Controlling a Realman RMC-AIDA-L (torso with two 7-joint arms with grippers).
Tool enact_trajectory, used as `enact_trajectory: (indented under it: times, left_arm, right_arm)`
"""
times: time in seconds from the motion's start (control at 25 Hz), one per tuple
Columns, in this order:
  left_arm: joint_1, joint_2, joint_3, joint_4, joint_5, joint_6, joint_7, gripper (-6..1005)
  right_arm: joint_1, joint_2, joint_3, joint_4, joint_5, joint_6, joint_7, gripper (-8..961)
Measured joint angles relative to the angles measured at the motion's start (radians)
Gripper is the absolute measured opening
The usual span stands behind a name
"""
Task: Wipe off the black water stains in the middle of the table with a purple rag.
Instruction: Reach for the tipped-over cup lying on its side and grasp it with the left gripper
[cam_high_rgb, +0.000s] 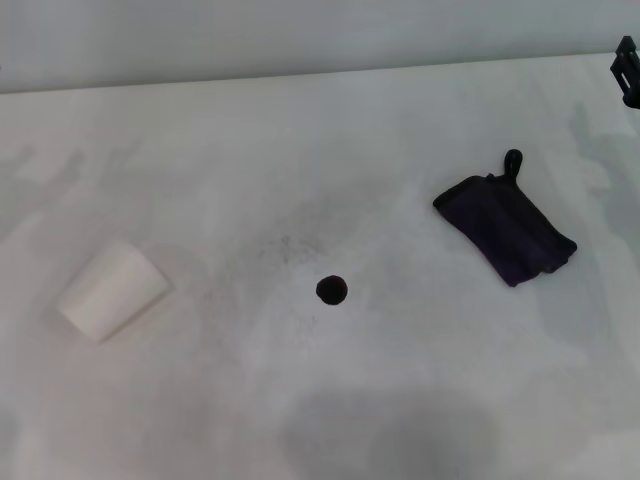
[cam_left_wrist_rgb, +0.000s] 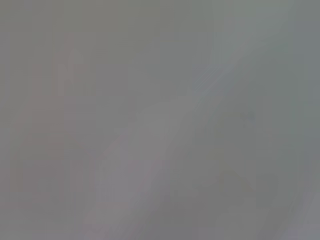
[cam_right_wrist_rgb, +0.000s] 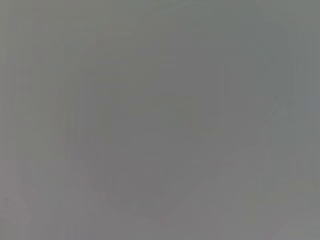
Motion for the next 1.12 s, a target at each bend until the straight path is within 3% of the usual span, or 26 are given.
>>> enact_trajectory:
  times: [0.04,0.08,0.32,0.8,1.12]
  left_arm:
    - [0.000,0.000,0.000,0.000,0.000,0.000,0.000,874]
    - [-0.043,0.016,0.000,-0.093,0.114,0.055,-0.107,873]
    - [-0.139,0.044,0.000,-0.186,0.374,0.138,-0.210,873]
    - [-0.295,0.028,0.003,-0.455,0.767,0.328,-0.141,872]
    - [-0.387,0.024,0.004,-0.517,0.982,0.394,-0.086,872]
  right_arm:
    - [0.003,0.000,0.000,0.000,0.000,-0.005,0.000,727]
    - [0.004,0.000,0.000,0.000,0.000,-0.011,0.000,727]
    - [0.007,-0.001,-0.002,-0.001,-0.001,-0.031,0.000,726]
    - [-0.017,-0.004,-0.011,-0.007,-0.002,-0.032,0.000,727]
    - [-0.021,-0.006,-0.011,-0.009,-0.002,-0.032,0.000,727]
